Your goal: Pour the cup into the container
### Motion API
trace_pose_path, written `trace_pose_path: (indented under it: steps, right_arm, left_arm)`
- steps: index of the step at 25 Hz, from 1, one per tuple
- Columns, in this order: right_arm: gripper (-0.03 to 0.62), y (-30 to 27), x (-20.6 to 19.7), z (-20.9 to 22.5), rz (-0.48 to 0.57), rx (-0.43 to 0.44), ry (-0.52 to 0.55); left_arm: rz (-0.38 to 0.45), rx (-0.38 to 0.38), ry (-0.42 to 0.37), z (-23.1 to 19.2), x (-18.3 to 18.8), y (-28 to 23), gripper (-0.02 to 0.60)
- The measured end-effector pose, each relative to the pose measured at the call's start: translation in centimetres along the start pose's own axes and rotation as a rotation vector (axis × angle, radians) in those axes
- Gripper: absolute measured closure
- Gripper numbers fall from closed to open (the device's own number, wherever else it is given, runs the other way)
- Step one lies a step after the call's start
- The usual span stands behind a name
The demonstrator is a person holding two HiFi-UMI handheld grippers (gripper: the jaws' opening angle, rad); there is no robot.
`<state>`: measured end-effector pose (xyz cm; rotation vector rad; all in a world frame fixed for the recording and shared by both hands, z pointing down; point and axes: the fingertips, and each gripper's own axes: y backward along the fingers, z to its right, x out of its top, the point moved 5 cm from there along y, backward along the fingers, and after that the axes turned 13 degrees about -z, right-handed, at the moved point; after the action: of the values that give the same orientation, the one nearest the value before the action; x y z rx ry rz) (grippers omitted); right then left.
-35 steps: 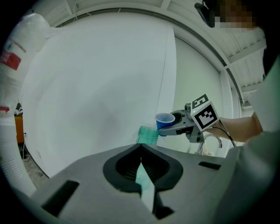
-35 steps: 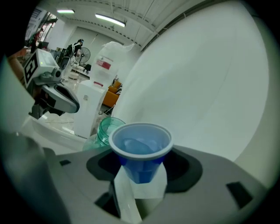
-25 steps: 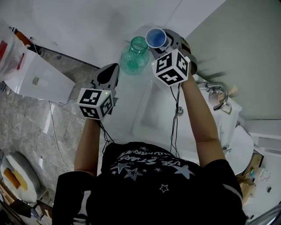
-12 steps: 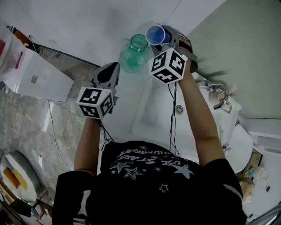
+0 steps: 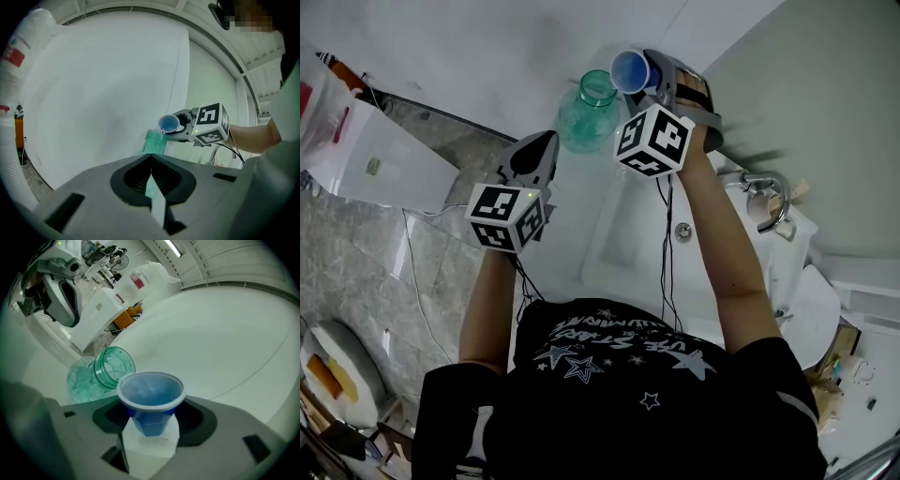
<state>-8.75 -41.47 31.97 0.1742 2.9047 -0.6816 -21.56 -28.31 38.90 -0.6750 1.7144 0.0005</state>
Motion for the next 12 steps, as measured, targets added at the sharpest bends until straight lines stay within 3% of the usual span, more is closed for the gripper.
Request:
trace_pose_path:
  steps: [12]
  right_arm:
    - [0.31,0.1,0.27,0.04,-0.002,-0.079,0.074]
  left_arm:
    - [-0.002,-0.004,0.007,0.1,-0.29,-0.11,0.571]
